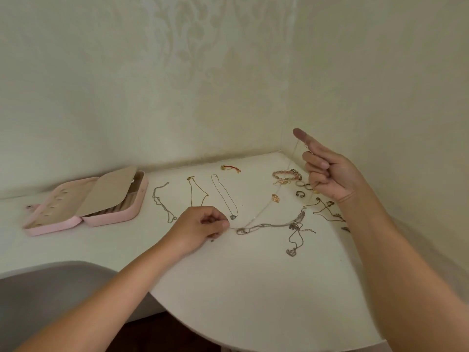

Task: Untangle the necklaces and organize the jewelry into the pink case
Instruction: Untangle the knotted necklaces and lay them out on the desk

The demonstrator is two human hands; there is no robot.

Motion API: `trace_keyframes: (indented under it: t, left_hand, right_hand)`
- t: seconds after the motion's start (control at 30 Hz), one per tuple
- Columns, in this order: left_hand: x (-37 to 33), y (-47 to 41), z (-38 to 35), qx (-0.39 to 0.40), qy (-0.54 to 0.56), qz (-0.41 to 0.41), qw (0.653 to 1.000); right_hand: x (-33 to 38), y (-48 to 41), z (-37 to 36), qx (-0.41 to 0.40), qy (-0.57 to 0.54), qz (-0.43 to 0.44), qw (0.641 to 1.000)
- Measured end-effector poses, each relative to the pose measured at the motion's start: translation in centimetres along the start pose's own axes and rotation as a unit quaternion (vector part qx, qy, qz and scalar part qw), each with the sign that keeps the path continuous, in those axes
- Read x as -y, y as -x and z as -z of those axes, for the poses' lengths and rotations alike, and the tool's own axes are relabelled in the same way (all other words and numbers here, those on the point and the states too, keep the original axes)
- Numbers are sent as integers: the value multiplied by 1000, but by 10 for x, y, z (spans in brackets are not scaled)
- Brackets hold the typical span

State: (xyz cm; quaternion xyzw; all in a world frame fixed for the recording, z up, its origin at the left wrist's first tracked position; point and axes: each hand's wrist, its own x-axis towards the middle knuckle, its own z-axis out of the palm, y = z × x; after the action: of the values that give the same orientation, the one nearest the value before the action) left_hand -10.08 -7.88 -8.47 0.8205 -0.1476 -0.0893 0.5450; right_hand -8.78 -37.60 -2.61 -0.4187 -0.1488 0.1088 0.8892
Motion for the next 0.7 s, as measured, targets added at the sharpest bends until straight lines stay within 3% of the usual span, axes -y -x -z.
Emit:
trace_keyframes:
  t: [0.07, 0.13, 0.3, 0.47, 0.6, 0.7]
  left_hand:
    - [-1, 1, 5, 11, 103, 28, 994]
    - [-1, 3, 10, 41, 110, 41, 992]
    - [-2, 4, 34, 186, -33, 63, 980]
    - [-5, 9, 65, 222, -118, 88, 964]
    - [-9, 15, 90, 274, -182, 136, 935]
    - [-14, 18, 103, 305, -223, 173, 910]
  right_hand:
    - [1, 2, 2, -11, -7, 11, 1000]
    - [2, 3, 2, -33, -11, 21, 999]
    - [3, 4, 7, -95, 0, 37, 995]
    - [2, 4, 18, -149, 51, 28, 987]
    - [4, 3, 25, -210, 141, 10, 967]
    - [5, 5, 25, -253, 274, -8, 928]
